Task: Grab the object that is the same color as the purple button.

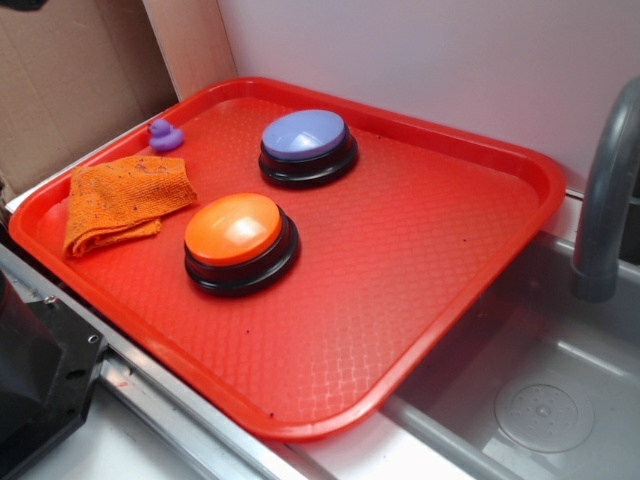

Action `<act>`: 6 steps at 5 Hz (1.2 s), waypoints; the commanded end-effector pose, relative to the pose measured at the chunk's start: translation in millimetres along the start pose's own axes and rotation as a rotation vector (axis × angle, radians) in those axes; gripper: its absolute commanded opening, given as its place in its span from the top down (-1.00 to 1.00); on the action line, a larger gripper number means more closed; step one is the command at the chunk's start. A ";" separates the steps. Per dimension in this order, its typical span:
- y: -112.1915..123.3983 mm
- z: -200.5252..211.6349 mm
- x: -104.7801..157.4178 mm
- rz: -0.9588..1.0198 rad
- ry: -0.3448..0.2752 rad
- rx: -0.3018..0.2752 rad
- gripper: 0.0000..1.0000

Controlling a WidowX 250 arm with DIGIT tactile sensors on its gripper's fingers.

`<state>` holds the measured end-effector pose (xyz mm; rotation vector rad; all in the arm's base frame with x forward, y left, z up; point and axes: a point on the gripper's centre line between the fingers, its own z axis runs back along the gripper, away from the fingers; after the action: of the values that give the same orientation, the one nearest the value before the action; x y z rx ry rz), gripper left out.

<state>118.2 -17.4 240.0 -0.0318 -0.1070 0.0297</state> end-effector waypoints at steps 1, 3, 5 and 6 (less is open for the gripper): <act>0.0 0.0 0.0 0.000 0.000 0.000 -1.00; 42.3 -35.3 26.9 0.485 -0.109 0.015 -1.00; 90.2 -72.5 56.5 0.929 -0.298 0.199 -1.00; 131.0 -107.7 80.2 1.150 -0.379 0.323 -1.00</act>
<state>211.1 105.2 122.9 0.2542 -0.4034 1.2081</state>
